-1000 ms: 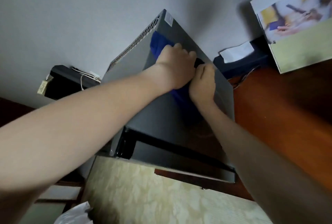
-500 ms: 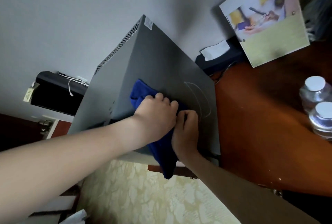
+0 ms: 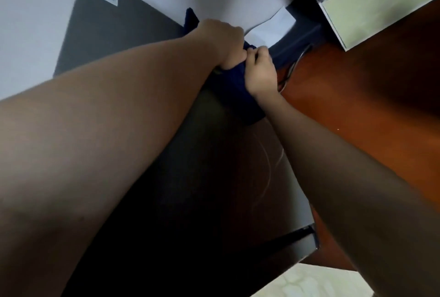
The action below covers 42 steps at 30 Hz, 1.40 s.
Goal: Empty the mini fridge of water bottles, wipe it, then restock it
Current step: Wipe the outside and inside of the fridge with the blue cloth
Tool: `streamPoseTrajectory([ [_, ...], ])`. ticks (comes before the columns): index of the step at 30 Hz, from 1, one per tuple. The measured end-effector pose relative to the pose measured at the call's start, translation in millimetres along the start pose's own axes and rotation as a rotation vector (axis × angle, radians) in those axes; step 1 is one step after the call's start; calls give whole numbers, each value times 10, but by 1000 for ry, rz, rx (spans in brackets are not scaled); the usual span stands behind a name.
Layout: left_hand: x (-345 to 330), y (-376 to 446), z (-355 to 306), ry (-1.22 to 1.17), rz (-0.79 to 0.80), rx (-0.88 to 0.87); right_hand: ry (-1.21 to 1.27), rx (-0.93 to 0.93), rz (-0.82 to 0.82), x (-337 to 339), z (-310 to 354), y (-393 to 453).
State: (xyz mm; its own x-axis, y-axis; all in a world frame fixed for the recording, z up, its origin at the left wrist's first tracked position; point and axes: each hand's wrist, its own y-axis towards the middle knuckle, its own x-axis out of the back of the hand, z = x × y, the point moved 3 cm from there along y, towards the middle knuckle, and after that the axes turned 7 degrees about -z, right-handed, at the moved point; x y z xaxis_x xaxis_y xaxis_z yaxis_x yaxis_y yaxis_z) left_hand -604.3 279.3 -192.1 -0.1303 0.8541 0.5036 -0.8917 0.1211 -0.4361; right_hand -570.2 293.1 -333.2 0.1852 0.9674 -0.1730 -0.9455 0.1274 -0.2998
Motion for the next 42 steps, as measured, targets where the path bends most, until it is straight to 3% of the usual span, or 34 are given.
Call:
streamPoseTrajectory([
  [6, 36, -361, -184, -70, -48, 13, -11, 21, 40, 161, -75, -277],
  [16, 155, -2189, -1430, -181, 140, 15, 42, 37, 46, 1072, -678, -2338],
  [22, 189, -2696, -1759, -173, 132, -9, 63, 24, 94, 1320, -861, -2844],
  [28, 79, -2089, -1544, -128, 166, -123, 49, -16, 116, 1205, -888, -2374],
  [36, -319, -207, -1031, -107, 39, -61, 6, -121, 81, 568, -884, -367],
  [42, -555, 476, -917, -38, 8, -39, -82, -74, 24, 337, -943, 288],
])
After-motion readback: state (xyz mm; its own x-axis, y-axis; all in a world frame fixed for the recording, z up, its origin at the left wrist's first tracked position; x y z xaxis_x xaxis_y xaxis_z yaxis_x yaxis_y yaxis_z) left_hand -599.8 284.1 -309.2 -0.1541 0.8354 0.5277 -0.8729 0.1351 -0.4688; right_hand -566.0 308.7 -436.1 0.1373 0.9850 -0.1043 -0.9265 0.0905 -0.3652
